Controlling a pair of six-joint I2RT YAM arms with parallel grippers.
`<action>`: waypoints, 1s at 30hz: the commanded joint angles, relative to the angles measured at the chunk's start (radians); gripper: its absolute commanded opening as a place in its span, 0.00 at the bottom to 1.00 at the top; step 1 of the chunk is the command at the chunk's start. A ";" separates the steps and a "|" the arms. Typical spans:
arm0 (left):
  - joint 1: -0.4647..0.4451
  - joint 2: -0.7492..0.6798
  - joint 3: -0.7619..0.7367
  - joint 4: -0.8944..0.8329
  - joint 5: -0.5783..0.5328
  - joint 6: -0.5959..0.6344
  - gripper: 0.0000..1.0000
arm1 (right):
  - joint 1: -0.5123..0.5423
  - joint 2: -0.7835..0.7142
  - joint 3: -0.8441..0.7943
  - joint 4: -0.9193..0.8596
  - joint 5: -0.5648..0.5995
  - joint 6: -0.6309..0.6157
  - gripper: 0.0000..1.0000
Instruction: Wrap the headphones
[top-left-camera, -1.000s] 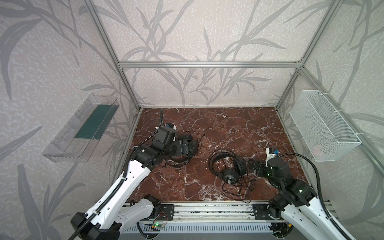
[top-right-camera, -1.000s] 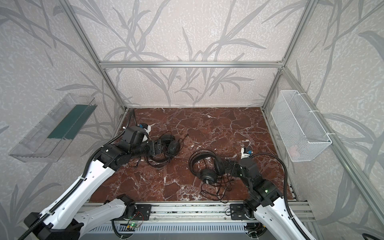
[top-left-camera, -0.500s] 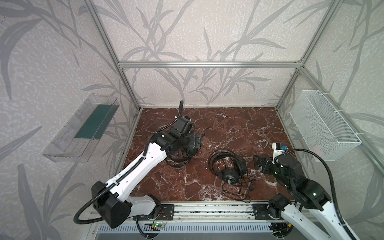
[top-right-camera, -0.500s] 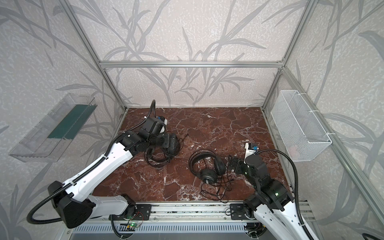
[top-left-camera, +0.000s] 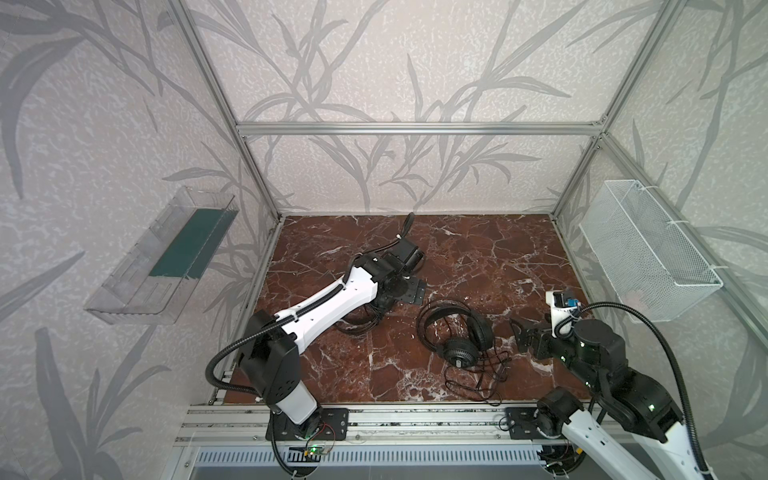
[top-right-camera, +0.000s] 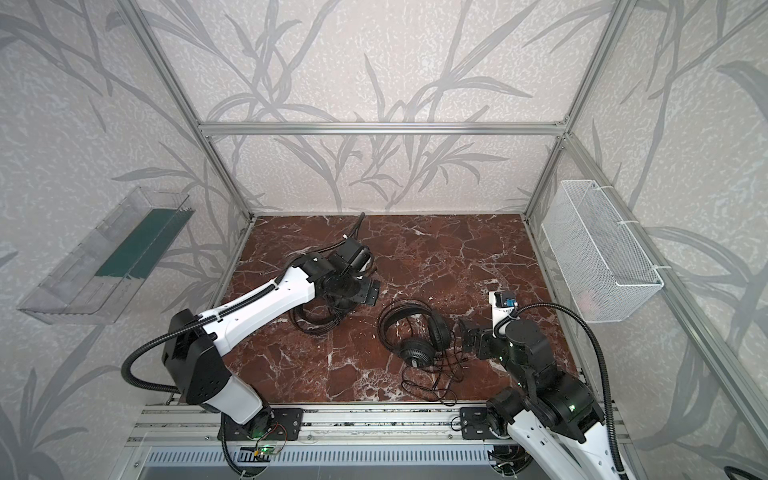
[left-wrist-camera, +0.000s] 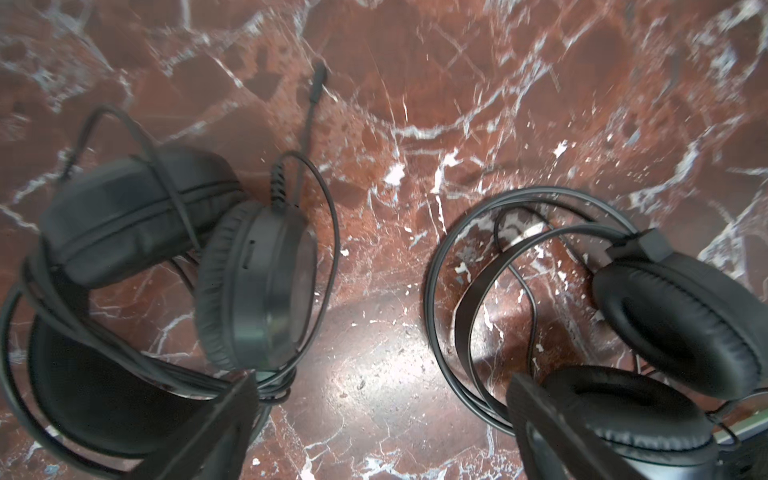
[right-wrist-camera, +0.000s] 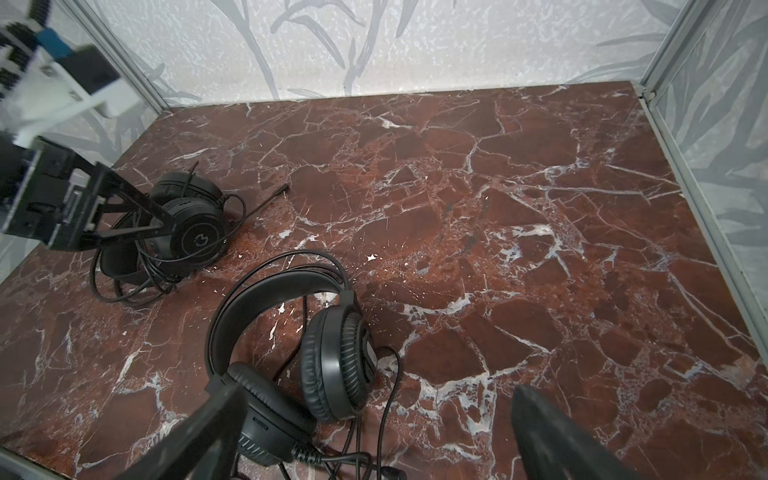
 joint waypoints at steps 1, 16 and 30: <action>-0.013 0.041 0.040 -0.064 0.036 0.007 0.93 | -0.003 -0.008 -0.011 0.029 -0.039 -0.024 0.99; -0.088 0.315 0.268 -0.211 0.110 0.133 0.92 | -0.003 -0.041 -0.024 0.048 -0.072 -0.031 0.99; -0.097 0.492 0.388 -0.251 0.170 0.194 0.88 | -0.004 -0.083 -0.035 0.067 -0.095 -0.036 0.99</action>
